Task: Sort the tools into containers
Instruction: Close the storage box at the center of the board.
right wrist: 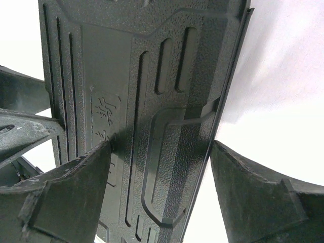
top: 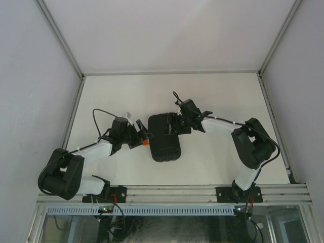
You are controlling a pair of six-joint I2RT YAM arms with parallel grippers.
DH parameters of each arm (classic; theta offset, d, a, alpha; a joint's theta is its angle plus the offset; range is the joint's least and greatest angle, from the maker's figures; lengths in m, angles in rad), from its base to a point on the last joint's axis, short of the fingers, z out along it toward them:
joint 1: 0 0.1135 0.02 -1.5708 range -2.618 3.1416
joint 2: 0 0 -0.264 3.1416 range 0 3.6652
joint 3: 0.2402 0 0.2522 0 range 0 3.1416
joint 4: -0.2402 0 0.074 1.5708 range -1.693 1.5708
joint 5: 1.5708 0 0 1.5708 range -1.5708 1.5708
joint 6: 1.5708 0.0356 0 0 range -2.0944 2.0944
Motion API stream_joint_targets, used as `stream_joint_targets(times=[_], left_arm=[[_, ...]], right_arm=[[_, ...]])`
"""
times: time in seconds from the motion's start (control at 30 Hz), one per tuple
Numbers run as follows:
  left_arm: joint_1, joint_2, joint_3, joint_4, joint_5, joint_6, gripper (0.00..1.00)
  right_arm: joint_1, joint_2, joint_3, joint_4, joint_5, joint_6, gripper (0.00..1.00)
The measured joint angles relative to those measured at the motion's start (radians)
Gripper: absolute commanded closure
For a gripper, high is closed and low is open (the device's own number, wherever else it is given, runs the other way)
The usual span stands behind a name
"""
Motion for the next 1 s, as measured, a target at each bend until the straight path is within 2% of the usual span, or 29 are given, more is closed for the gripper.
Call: stream_joint_targets(times=[0.17,0.27,0.4,0.63,0.83,1.0], left_arm=[[0.030,-0.035,-0.067,0.071,0.016,-0.037,0.18],[0.043,-0.056,-0.093,0.098,0.024,-0.045,0.25],[0.063,-0.072,-0.095,0.094,0.013,-0.038,0.33],[0.069,-0.078,-0.112,0.032,-0.030,-0.012,0.36],[0.069,-0.068,-0.112,0.024,-0.043,0.009,0.50],[0.070,-0.022,-0.109,0.068,-0.028,0.010,0.57]], right_arm=[[0.000,0.000,0.000,0.001,-0.001,0.001,0.29],[0.003,0.000,0.000,0.006,-0.003,0.004,0.33],[0.003,0.000,0.000,0.006,-0.003,0.006,0.38],[0.001,0.000,0.000,0.006,-0.004,0.012,0.43],[-0.001,0.000,0.000,0.005,-0.004,0.014,0.50],[-0.002,0.000,0.000,0.003,-0.006,0.015,0.52]])
